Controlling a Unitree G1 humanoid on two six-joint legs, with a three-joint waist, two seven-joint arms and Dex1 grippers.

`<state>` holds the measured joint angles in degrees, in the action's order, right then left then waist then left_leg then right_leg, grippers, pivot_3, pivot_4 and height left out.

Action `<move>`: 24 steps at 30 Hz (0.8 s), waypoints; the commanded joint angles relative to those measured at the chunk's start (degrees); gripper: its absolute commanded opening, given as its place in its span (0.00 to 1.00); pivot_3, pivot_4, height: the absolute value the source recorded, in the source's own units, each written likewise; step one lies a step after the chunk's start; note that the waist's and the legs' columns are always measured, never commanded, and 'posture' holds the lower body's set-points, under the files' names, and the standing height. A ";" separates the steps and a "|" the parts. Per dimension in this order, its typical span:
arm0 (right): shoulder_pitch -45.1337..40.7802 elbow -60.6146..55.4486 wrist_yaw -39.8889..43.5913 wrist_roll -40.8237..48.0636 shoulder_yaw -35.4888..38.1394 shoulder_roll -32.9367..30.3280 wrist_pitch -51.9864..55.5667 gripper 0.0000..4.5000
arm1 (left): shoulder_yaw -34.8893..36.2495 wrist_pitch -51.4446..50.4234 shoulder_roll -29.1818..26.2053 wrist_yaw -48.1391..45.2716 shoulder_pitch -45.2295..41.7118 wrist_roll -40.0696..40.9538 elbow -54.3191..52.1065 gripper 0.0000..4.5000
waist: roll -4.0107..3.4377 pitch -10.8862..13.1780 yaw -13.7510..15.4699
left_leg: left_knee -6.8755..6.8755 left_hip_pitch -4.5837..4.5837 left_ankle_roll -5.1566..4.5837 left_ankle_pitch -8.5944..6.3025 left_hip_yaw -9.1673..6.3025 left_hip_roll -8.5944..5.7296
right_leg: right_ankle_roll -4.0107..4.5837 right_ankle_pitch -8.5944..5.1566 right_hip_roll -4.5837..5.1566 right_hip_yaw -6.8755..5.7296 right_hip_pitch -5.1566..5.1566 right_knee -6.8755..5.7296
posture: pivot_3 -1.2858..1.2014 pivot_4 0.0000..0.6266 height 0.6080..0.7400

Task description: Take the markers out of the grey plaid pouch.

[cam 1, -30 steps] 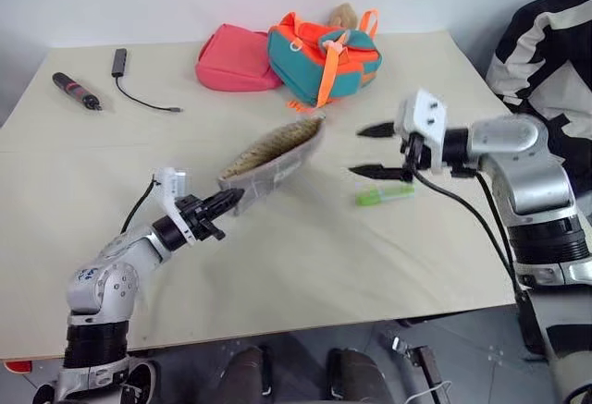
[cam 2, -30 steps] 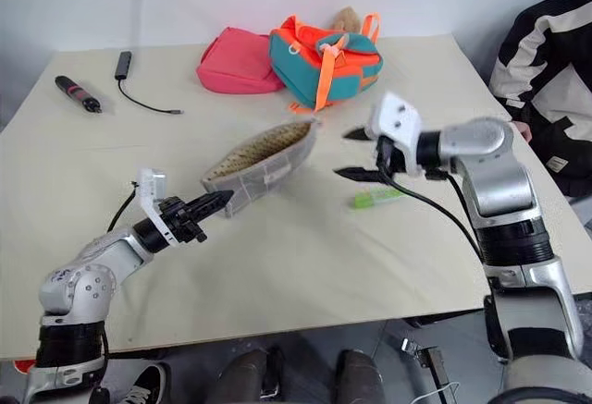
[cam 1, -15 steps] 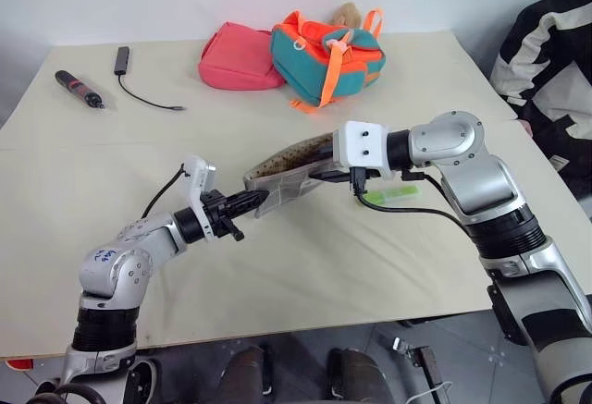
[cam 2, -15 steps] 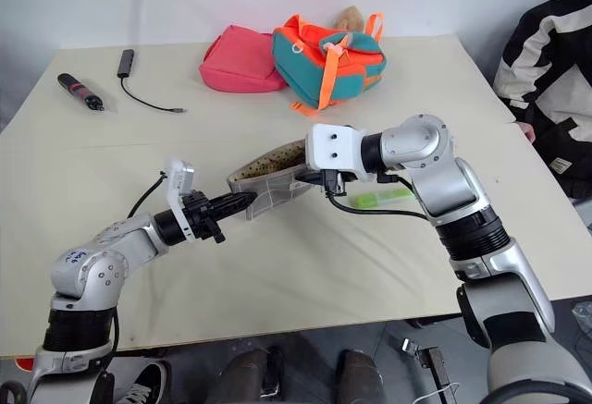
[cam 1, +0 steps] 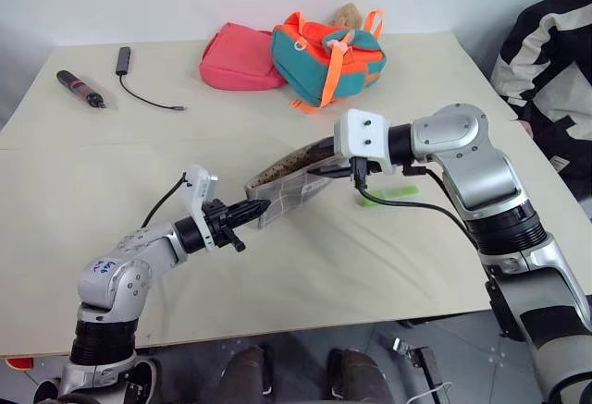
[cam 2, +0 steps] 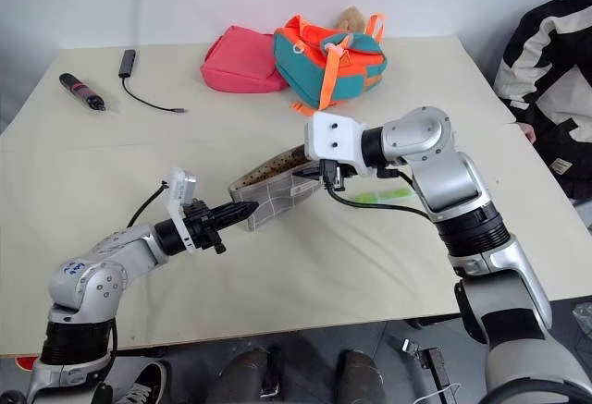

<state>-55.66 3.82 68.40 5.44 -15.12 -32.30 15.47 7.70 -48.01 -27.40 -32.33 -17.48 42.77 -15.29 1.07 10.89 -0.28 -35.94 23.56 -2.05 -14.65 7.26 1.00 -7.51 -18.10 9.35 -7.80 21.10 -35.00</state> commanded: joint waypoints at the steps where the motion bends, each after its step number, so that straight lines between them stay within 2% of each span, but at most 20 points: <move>1: -1.59 -3.23 -0.23 3.62 2.81 0.47 3.36 0.34 | -0.26 0.96 -0.42 -0.87 -0.67 -0.33 -1.41 0.00 | 0.00 0.00 0.00 | 0.00 0.00 0.00 0.00 0.00 0.00 | 0.00 0.00 0.00 0.00 0.00 0.00 | 0.52 0.24 1.00; 6: -0.53 -1.30 -0.89 -0.86 -0.05 -1.62 -0.35 0.34 | 0.05 0.56 -0.11 -1.12 -0.96 0.41 -1.84 0.00 | 0.00 0.00 0.03 | 0.01 0.00 0.06 -0.04 0.01 -0.01 | 0.00 0.00 0.01 0.00 0.02 0.00 | 0.52 0.24 1.00; 13: 0.27 4.11 -4.23 -6.48 -2.42 -0.49 -4.41 0.34 | 1.92 0.03 1.02 0.07 -2.18 2.01 -1.30 0.00 | 0.00 0.00 -0.04 | 0.00 0.00 0.05 -0.03 0.02 -0.02 | 0.00 0.00 -0.01 0.00 0.03 -0.01 | 0.52 0.24 1.00; 18: 0.94 3.49 0.11 -7.01 -4.48 -1.37 -5.69 0.34 | 2.68 -0.80 1.86 0.72 -2.10 3.01 -1.60 0.00 | 0.00 0.00 -0.04 | 0.01 0.01 -0.08 0.05 0.02 -0.01 | 0.00 0.00 -0.03 0.00 0.02 -0.05 | 0.52 0.24 1.00; 20: 1.05 4.05 0.19 -9.36 -6.04 -1.87 -7.93 0.34 | 2.77 -2.19 1.96 0.93 -1.89 3.79 -1.70 0.00 | 0.00 0.00 -0.06 | 0.01 0.00 -0.08 0.05 0.01 0.01 | 0.00 0.00 -0.05 -0.01 -0.02 -0.03 | 0.52 0.24 1.00; 24: 0.75 3.40 -0.29 -7.39 -4.81 0.29 -8.22 0.34 | 2.61 -2.24 1.94 1.17 -1.73 3.69 -1.69 0.00 | 0.00 0.00 -0.06 | -0.01 0.00 -0.08 0.05 0.01 0.00 | 0.00 0.00 -0.04 0.00 -0.02 -0.05 | 0.52 0.24 1.00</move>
<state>-54.07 9.16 68.40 -3.34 -21.95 -32.71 7.82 9.07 -50.74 -25.52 -31.06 -18.95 45.27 -15.18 1.07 10.89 -0.33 -35.95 23.56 -2.14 -14.60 7.27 1.00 -7.51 -18.10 9.31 -7.80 21.08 -35.04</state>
